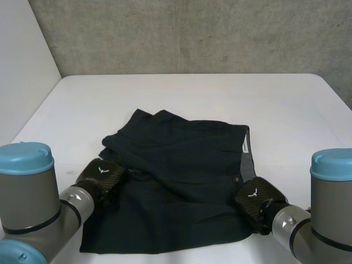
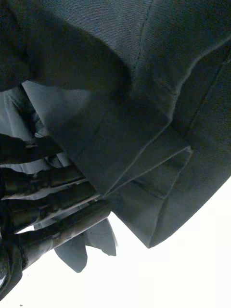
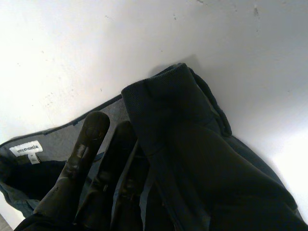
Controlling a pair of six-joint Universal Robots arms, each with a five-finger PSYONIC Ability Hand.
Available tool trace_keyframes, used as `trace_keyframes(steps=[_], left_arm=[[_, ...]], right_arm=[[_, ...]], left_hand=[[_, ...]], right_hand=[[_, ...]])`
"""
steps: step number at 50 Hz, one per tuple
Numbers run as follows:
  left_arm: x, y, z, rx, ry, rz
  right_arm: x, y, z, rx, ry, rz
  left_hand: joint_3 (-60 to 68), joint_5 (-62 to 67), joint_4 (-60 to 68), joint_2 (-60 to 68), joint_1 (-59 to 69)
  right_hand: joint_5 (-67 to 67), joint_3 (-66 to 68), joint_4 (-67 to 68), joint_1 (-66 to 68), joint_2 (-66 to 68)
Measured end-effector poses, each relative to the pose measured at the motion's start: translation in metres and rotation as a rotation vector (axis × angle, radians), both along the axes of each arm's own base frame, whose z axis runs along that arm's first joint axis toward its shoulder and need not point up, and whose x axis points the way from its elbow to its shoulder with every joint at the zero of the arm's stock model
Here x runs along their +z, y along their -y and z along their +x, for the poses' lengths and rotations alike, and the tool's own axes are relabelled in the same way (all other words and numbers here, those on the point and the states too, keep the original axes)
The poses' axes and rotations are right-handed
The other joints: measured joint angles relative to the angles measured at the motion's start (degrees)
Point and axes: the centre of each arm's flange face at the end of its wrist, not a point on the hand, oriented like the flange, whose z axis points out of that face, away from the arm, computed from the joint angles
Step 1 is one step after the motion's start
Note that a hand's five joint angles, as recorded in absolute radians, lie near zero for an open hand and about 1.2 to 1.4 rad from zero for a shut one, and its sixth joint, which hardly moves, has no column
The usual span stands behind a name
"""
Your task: Fold the shorts.
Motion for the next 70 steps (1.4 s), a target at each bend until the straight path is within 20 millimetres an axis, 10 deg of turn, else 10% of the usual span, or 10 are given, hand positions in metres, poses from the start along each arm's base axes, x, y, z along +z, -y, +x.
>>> trace_keyframes(steps=[6, 24, 34, 46, 58, 70], left_arm=[[-0.002, 0.0, -0.002, -0.004, 0.004, -0.001], [0.073, -0.074, 0.024, -0.021, -0.002, -0.051], [0.063, -0.127, 0.05, -0.023, 0.097, 0.143], [0.063, -0.138, 0.056, -0.04, 0.159, 0.197], [0.089, -0.103, 0.039, -0.062, 0.146, 0.106], [0.074, 0.005, -0.007, -0.046, 0.142, 0.066]], right_arm=[[0.002, 0.0, 0.0, -0.003, 0.002, -0.009], [0.039, -0.021, -0.01, 0.016, -0.018, 0.002], [0.041, -0.05, -0.024, 0.101, -0.16, 0.097], [0.05, -0.065, -0.029, 0.17, -0.165, 0.183], [0.087, -0.034, -0.021, 0.164, 0.014, 0.123], [0.077, 0.054, 0.006, 0.031, 0.14, 0.102]], left_hand=[[28.89, 26.41, 29.56, 28.9, 25.67], [29.59, 26.41, 30.24, 29.42, 25.67], [29.59, 26.41, 30.25, 29.5, 25.67], [29.59, 26.39, 30.26, 29.5, 25.67], [29.63, 26.39, 30.27, 29.5, 25.67], [29.64, 26.39, 30.28, 29.5, 25.67]], right_hand=[[0.0, 0.0, 0.0, 0.0, 0.0], [0.0, 0.0, 0.0, 0.0, 0.0], [0.0, 0.0, 0.0, 0.0, 0.0], [0.0, 0.0, 0.0, 0.0, 0.0], [0.0, 0.0, 0.0, 0.0, 0.0], [0.0, 0.0, 0.0, 0.0, 0.0]])
